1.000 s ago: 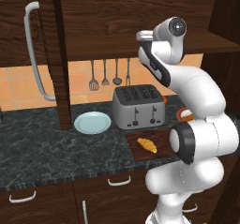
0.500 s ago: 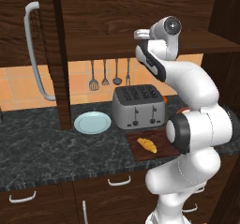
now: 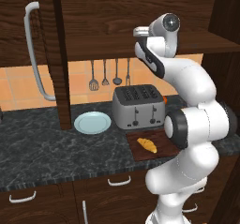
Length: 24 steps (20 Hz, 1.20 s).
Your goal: From the different types of pastries on the counter, select a croissant and place it on the cutting board. Then retrieve a jar of jam from the cabinet and place it alongside the croissant on the cutting board.
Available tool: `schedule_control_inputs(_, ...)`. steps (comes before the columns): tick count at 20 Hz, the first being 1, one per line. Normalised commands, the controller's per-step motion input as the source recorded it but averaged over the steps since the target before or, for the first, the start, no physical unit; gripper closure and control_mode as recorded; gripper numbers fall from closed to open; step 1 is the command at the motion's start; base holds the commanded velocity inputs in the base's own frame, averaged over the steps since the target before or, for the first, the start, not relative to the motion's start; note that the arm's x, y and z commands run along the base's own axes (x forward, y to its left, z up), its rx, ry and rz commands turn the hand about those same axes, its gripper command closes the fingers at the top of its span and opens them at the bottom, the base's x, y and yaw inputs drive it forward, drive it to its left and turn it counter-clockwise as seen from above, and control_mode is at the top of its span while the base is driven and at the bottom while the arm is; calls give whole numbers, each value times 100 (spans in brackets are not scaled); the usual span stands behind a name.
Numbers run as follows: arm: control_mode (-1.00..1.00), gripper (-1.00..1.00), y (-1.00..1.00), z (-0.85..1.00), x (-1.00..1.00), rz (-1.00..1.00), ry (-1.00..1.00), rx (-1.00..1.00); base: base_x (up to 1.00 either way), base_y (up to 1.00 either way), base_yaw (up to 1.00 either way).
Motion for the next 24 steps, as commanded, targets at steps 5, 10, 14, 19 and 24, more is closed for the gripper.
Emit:
schedule_control_inputs(5, -100, 100, -1, 3, 0, 0, 0, 0, 0, 0, 0)
schedule_control_inputs(10, -100, 100, -14, 19, 0, 1, -4, 0, 0, 0, 0)
schedule_control_inputs(14, -100, 100, -28, 94, 0, 3, -12, 0, 0, 0, 0)
schedule_control_inputs(19, -100, 100, -9, 32, -17, 0, -7, 0, 0, 0, 0)
schedule_control_inputs(24, -100, 100, -32, 0, -100, -4, -13, 0, 0, 0, 0)
